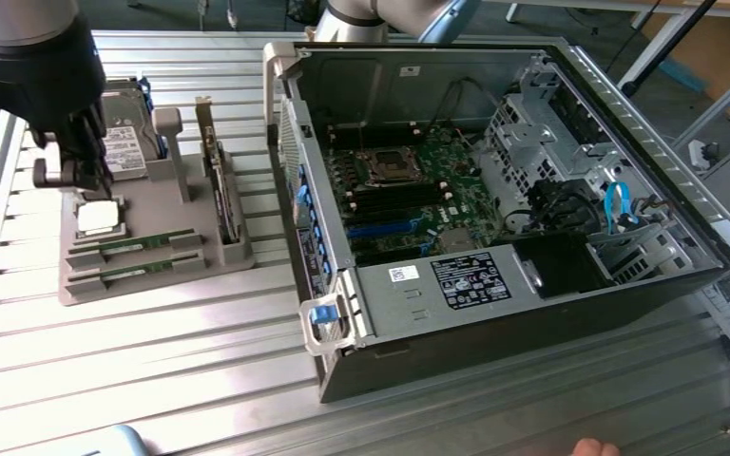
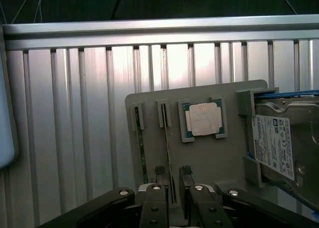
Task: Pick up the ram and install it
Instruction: 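Pick up the ram and move it above insertion slot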
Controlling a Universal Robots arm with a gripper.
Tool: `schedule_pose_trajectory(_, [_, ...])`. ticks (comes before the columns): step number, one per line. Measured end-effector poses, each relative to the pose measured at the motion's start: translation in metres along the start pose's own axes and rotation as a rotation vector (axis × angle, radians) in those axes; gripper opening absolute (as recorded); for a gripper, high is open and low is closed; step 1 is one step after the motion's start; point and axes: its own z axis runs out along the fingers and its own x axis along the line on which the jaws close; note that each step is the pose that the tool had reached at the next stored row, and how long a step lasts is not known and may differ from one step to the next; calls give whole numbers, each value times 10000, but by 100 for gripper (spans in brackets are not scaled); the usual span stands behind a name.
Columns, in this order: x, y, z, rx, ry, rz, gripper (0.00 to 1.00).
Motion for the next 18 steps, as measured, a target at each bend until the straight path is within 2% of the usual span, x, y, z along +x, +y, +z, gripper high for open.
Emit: schedule_pose_trajectory(18, [3,-2,117,-1,0,0,24])
